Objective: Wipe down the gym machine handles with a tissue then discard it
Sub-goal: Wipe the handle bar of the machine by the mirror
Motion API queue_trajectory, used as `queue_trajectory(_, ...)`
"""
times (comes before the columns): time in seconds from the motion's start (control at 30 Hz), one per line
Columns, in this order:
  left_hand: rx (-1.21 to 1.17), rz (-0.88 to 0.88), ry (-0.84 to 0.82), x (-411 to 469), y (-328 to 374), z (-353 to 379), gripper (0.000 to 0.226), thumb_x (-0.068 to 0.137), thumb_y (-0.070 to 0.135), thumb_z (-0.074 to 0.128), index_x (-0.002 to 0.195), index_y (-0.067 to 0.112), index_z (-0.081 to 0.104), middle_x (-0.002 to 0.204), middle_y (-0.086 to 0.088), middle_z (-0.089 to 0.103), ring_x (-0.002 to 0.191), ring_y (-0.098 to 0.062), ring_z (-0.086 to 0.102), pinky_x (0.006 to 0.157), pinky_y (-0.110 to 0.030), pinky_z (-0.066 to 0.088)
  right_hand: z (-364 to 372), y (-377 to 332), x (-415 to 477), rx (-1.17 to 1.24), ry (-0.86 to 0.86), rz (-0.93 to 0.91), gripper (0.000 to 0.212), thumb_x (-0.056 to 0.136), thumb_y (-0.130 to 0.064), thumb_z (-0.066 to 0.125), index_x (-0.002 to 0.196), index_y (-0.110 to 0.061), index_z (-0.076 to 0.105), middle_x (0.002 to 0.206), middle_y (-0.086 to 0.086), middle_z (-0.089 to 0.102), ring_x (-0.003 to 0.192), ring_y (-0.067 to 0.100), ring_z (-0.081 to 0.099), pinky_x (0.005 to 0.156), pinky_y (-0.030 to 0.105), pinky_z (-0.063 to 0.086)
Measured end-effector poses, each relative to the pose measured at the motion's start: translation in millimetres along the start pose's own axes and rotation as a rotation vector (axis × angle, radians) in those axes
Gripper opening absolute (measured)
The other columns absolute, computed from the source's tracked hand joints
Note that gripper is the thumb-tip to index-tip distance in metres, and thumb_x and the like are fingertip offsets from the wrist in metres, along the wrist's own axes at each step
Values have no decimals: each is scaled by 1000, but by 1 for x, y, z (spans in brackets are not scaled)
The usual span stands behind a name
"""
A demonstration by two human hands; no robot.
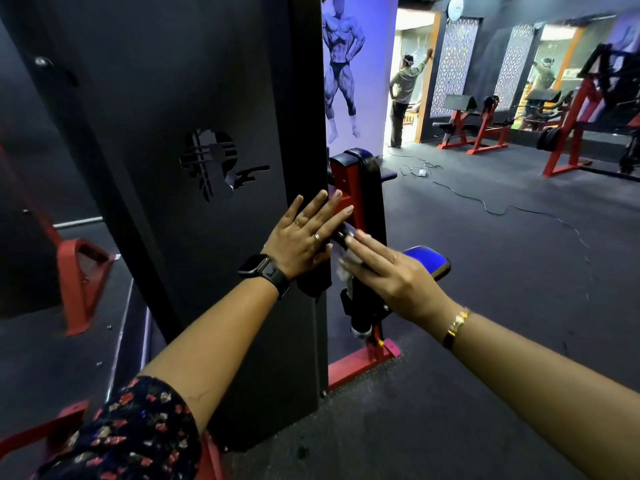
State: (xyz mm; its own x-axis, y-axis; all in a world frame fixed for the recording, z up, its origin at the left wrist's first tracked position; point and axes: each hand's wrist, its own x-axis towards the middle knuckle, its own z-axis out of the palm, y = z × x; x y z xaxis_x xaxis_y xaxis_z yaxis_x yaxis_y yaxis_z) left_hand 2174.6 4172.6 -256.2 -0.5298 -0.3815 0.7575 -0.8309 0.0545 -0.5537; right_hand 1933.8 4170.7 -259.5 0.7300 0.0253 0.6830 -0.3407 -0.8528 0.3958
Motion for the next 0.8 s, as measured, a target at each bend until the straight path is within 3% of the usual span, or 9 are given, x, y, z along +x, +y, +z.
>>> queue_trajectory(0.13,-8,78,-13,2,1,-8,84,85,27,53,156,24,8,163,-1,7,149,-16,2,120,-41,3,1,-4,-28,66,-23,-10,35,99,3,40,131,-2,54,140,18,49,133,33,43,92,40,53)
queue_trajectory(0.27,-110,108,-19,9,4,-15,81,81,20,54,153,19,19,153,-2,30,145,-16,23,119,-42,-1,3,1,4,23,41,-13,33,95,3,51,126,3,58,137,21,50,134,35,41,112,38,34)
queue_trajectory(0.4,-88,136,-89,9,-1,-16,84,77,18,56,152,17,20,155,-2,30,145,-16,21,120,-43,-1,10,0,4,12,63,-1,30,95,1,53,124,4,60,133,23,55,132,37,43,108,50,38)
queue_trajectory(0.5,-75,169,-129,7,-5,-17,92,76,20,51,156,20,5,157,-1,21,149,-15,8,120,-44,-1,13,-6,-26,-29,28,-99,34,96,-2,53,130,2,54,130,17,55,133,34,43,108,49,38)
queue_trajectory(0.6,-103,179,-157,7,-7,-19,96,73,20,47,155,21,-3,156,-5,28,148,-15,10,119,-46,5,11,-3,-28,-84,74,-163,31,98,-5,49,129,-3,50,123,10,49,124,29,48,104,45,43)
queue_trajectory(0.8,-189,243,-178,16,-7,-23,94,75,21,67,153,18,15,156,-8,28,145,-23,25,120,-43,14,11,3,6,-128,219,34,25,95,-11,55,119,-8,60,113,5,49,104,25,52,88,38,40)
